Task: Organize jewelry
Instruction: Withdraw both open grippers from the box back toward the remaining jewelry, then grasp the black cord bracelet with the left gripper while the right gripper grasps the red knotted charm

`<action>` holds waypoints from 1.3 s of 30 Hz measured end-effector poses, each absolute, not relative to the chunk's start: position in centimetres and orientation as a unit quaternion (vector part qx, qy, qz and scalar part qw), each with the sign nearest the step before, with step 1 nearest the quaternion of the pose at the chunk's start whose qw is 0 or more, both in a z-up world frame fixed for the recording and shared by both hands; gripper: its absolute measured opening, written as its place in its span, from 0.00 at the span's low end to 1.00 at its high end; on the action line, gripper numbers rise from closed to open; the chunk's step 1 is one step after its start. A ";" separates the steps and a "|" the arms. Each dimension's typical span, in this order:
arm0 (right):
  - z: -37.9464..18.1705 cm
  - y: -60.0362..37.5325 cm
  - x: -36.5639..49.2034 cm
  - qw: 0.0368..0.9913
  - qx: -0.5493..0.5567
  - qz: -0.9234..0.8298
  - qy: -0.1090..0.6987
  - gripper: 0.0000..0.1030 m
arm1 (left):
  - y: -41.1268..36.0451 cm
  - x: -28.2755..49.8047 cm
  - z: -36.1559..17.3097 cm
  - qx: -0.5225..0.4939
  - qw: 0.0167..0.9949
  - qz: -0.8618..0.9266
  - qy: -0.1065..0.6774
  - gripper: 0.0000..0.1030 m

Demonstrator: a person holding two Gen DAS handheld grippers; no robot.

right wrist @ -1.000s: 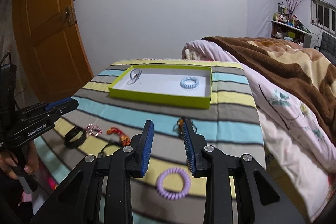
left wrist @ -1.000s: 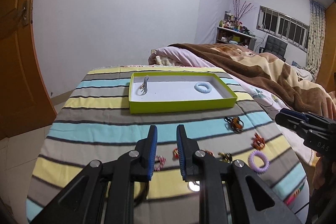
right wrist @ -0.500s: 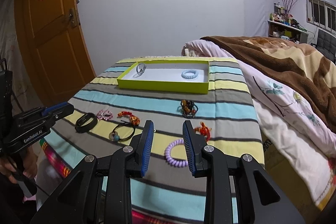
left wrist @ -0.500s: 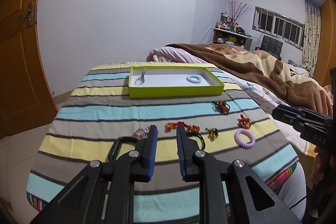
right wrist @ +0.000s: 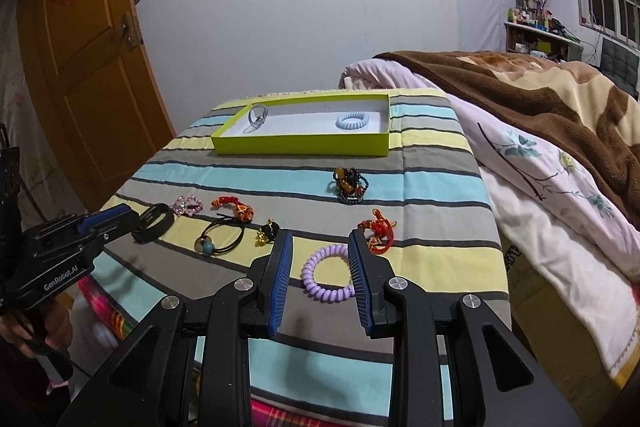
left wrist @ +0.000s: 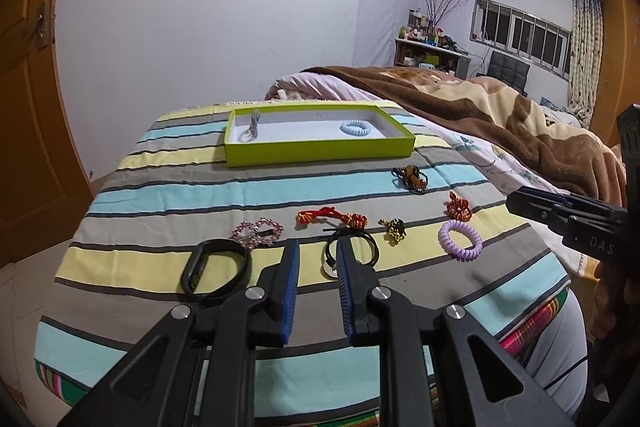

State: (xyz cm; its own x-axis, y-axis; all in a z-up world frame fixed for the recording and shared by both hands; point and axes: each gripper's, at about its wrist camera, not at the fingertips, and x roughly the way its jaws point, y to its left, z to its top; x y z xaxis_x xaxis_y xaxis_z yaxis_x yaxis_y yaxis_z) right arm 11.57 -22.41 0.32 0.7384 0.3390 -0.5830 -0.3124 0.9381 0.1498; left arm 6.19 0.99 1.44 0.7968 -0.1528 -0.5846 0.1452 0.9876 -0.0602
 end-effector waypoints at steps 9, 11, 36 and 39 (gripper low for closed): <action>-1.4 -22.8 13.8 0.928 0.024 0.161 0.336 0.29 | 0.0 8.2 -0.4 0.002 0.938 -0.090 0.334 0.19; -1.7 -23.0 14.3 0.927 0.023 0.156 0.340 0.29 | -0.2 8.6 -0.7 0.004 0.936 -0.092 0.338 0.19; -5.0 -22.5 20.2 0.905 0.001 0.129 0.405 0.26 | -1.5 13.0 -3.5 0.014 0.915 -0.092 0.393 0.15; -5.0 -22.1 20.1 0.905 -0.006 0.134 0.403 0.17 | -1.4 13.1 -3.4 0.016 0.915 -0.092 0.393 0.07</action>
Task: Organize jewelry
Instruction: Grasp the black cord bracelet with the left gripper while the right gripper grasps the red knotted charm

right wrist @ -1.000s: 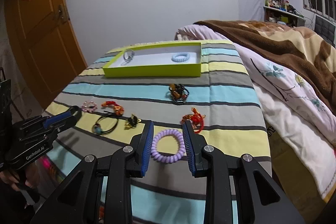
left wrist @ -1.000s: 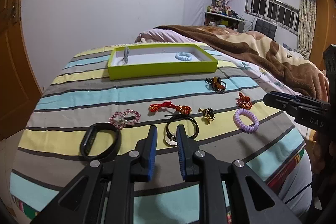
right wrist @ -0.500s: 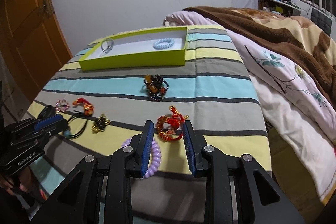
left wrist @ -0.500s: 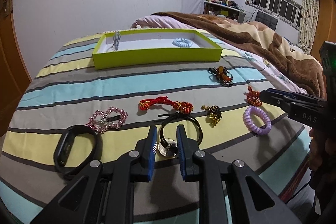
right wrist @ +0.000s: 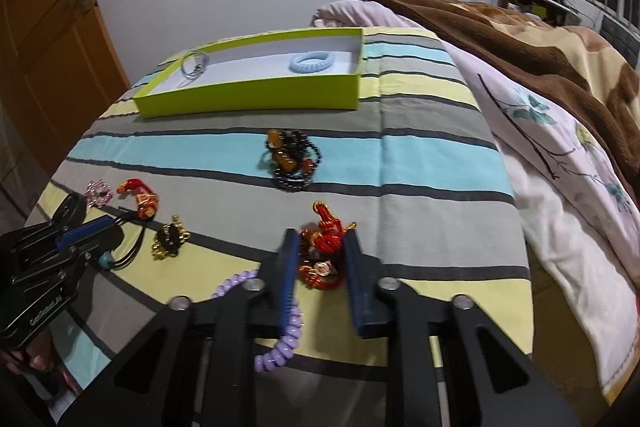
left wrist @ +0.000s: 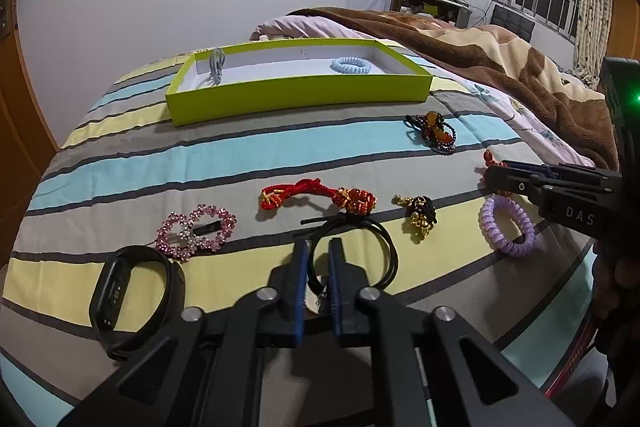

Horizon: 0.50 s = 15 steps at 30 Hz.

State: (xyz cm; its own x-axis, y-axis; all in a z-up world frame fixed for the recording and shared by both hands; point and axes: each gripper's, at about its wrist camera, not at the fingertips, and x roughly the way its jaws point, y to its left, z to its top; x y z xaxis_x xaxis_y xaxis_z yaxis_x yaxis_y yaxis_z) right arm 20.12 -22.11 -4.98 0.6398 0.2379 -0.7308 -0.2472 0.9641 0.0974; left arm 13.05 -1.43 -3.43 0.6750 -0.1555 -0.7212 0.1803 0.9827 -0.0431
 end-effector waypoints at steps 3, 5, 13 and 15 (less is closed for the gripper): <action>-4.9 -22.0 20.0 0.907 -0.008 0.133 0.399 0.13 | -1.2 13.0 -3.3 0.010 0.915 -0.094 0.391 0.03; -4.6 -22.2 19.8 0.909 -0.003 0.132 0.395 0.07 | -1.0 12.9 -3.2 0.008 0.916 -0.096 0.389 0.02; -3.7 -22.7 19.0 0.914 0.002 0.135 0.382 0.07 | -0.8 12.1 -2.5 -0.004 0.920 -0.104 0.378 0.02; -3.3 -22.8 18.7 0.917 0.004 0.137 0.375 0.07 | -0.7 11.8 -2.2 -0.005 0.922 -0.106 0.372 0.02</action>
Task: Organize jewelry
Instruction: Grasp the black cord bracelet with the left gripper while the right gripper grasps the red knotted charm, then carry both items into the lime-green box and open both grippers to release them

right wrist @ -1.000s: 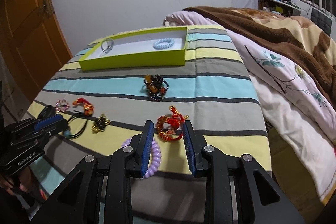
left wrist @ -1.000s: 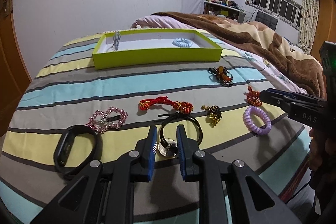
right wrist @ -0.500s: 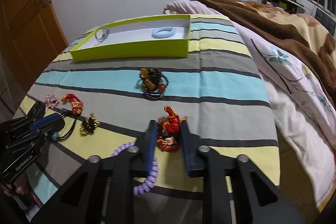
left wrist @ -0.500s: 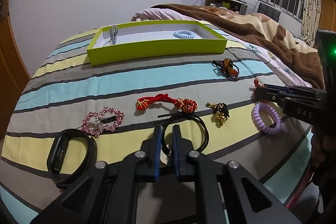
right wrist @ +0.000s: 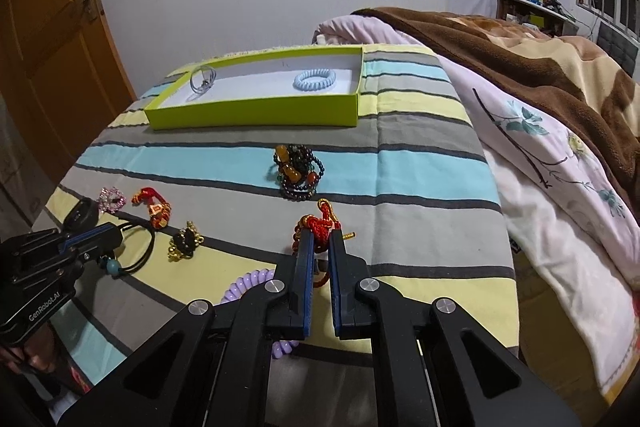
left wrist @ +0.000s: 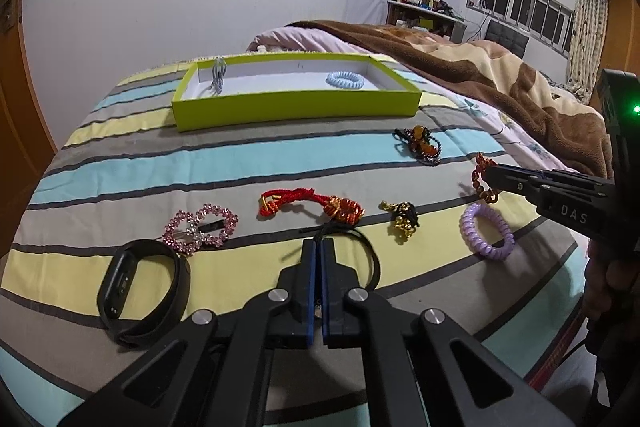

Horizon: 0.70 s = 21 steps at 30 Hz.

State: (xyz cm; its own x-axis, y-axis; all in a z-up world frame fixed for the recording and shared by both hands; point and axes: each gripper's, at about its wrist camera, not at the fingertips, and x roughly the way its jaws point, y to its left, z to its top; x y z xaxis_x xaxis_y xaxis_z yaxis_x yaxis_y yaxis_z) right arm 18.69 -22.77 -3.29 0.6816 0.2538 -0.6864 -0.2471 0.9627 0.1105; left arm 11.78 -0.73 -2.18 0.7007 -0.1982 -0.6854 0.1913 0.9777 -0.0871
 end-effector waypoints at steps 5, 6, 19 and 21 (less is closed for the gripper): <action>-2.4 -22.9 17.9 0.921 0.012 0.140 0.363 0.07 | -0.6 11.0 -1.0 -0.006 0.928 -0.108 0.357 0.02; -2.2 -22.9 17.7 0.922 0.013 0.142 0.360 0.07 | -0.5 10.9 -0.8 -0.007 0.929 -0.107 0.354 0.02; -0.2 -22.2 16.1 0.929 0.013 0.155 0.336 0.07 | -0.3 9.3 1.5 -0.010 0.939 -0.108 0.325 0.02; 0.2 -22.1 16.0 0.930 0.012 0.157 0.332 0.07 | -0.3 9.3 1.8 -0.010 0.940 -0.107 0.323 0.02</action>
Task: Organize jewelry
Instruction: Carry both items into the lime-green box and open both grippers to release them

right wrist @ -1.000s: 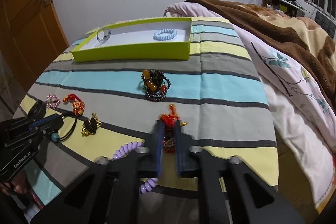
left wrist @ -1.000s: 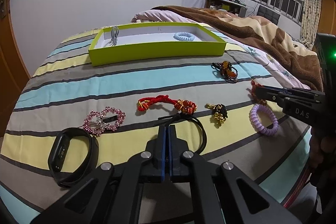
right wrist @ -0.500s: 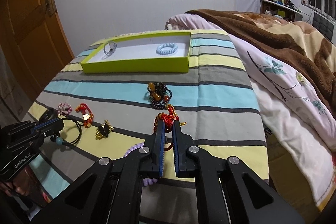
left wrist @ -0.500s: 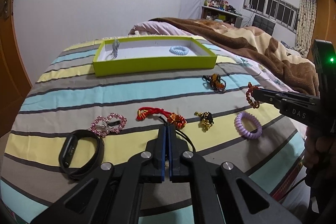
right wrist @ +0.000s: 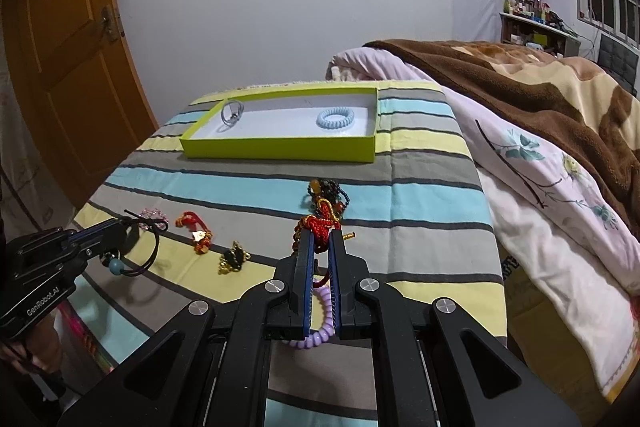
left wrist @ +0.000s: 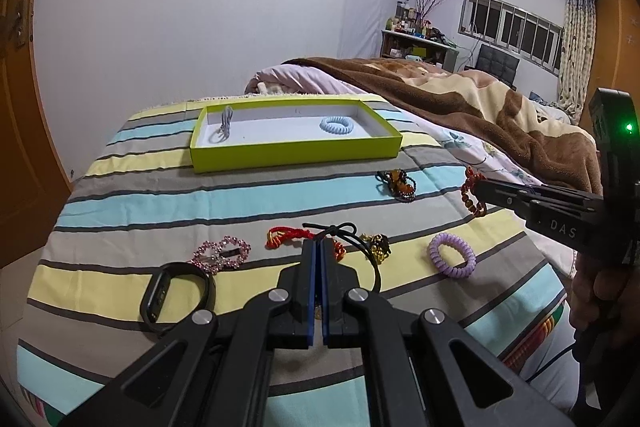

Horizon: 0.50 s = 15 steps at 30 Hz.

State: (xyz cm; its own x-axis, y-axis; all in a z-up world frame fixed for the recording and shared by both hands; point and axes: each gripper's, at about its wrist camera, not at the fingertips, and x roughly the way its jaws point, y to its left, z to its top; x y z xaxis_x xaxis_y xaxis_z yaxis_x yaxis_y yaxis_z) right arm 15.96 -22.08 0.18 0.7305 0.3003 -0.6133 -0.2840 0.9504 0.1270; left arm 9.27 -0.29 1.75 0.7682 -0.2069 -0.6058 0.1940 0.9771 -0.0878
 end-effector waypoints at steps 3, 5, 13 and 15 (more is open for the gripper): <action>0.6 -21.8 15.9 0.931 0.012 0.161 0.327 0.07 | -0.1 9.4 2.1 -0.011 0.941 -0.103 0.321 0.02; 0.8 -21.7 15.9 0.932 0.012 0.164 0.324 0.07 | 0.0 9.5 2.3 -0.010 0.942 -0.098 0.319 0.02; 1.5 -20.9 16.6 0.933 0.010 0.173 0.316 0.07 | 0.5 10.5 3.1 -0.008 0.947 -0.087 0.310 0.02; 1.7 -20.7 16.9 0.933 0.007 0.174 0.314 0.07 | 0.5 10.9 3.3 -0.008 0.948 -0.085 0.308 0.02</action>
